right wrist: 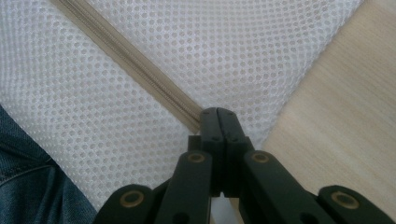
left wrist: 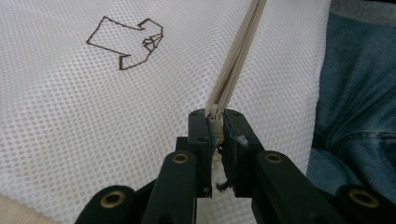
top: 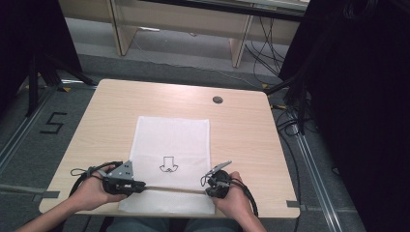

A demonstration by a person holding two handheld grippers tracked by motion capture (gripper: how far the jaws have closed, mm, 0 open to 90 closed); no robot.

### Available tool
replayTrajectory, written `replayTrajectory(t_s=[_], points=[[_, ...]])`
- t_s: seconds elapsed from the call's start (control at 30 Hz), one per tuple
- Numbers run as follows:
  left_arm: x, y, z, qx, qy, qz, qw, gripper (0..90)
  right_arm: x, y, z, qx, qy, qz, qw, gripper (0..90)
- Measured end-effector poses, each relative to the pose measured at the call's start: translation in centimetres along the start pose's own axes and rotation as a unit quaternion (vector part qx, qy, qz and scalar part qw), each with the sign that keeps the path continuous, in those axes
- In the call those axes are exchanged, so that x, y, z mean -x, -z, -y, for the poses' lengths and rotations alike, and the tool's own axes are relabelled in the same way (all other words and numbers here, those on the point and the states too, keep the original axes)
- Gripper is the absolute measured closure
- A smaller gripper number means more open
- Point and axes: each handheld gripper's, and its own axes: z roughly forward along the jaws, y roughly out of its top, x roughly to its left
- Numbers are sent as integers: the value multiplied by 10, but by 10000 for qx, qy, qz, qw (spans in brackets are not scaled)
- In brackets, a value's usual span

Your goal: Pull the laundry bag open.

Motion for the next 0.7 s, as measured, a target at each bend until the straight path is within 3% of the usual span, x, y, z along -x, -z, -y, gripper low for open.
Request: replayTrajectory(t_s=[0.03, 0.13, 0.17, 0.27, 0.57, 0.6, 0.63, 0.7], points=[[1, 0, 0, 30, 72, 9, 10000, 818, 0, 0, 0, -4, -16, 8, 10000, 900], [0, 0, 0, 2, 11, -4, 10000, 818, 0, 0, 0, -5, -4, -9, 10000, 900], [0, 1, 0, -12, 2, -20, 10000, 818, -1, 1, 0, -47, -96, 5, 9999, 900], [-1, 2, 0, -4, 16, -14, 10000, 818, 0, 0, 0, 4, 7, -9, 10000, 900], [-1, 2, 1, 5, 57, -5, 10000, 818, -1, 0, 0, -9, -48, 6, 10000, 900], [-2, 3, 1, -53, -19, -34, 10000, 818, -1, 0, 0, -12, -47, 17, 10000, 900], [1, 2, 1, 48, 96, 15, 9999, 818, -1, 0, 0, -11, -44, 18, 10000, 900], [1, 3, 1, 11, 51, 2, 10000, 819, -1, 0, 0, -14, -46, 17, 10000, 900]])
